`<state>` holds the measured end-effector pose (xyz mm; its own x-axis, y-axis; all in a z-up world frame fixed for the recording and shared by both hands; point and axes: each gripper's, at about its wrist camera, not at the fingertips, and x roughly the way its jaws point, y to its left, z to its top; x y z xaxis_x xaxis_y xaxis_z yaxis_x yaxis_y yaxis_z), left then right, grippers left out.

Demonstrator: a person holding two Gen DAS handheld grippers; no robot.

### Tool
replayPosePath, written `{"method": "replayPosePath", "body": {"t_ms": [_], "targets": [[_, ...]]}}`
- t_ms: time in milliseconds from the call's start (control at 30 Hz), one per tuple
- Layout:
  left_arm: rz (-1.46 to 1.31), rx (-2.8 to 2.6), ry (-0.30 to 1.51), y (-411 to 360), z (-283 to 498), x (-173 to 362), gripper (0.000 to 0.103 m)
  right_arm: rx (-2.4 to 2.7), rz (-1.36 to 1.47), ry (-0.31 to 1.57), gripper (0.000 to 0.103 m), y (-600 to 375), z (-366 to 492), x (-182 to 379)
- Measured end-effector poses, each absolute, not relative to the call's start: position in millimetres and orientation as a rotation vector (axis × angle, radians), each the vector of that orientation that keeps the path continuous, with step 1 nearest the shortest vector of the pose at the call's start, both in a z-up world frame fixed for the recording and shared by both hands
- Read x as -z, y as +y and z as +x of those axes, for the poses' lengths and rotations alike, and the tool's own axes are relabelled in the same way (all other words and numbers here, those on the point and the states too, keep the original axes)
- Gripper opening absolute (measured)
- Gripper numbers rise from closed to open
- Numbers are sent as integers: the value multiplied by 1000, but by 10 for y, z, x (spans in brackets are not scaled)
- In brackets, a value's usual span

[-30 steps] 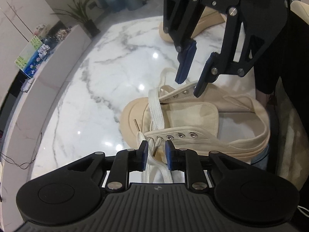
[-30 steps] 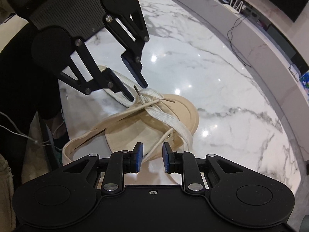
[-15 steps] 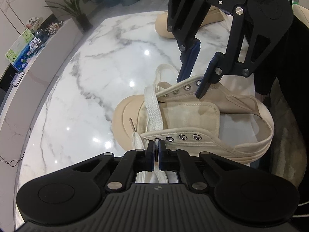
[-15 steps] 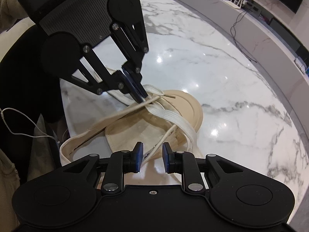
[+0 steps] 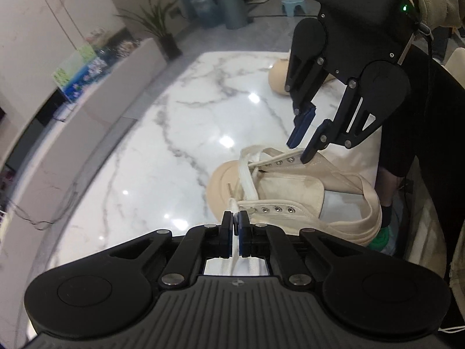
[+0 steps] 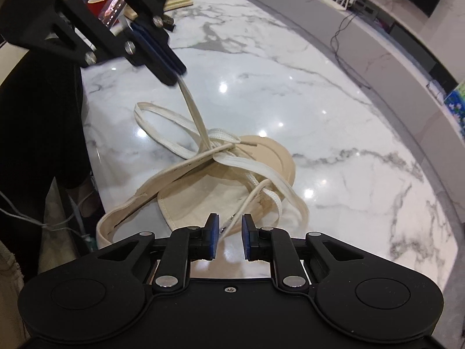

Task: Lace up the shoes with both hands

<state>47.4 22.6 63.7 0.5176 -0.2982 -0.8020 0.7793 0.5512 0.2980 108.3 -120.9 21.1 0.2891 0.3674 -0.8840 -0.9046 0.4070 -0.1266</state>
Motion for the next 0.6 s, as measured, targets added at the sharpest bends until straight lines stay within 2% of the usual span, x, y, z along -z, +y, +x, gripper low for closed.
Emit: {"method": "replayPosePath", "body": {"t_ms": [333,600], "targets": [[776,583,701,395,-8,-1198,2,-876,-750,860,15,-1262,761,-462],[783,465,679,650,-302,-1612,2,-844,-659,912,15,-1245,847,-445]]}}
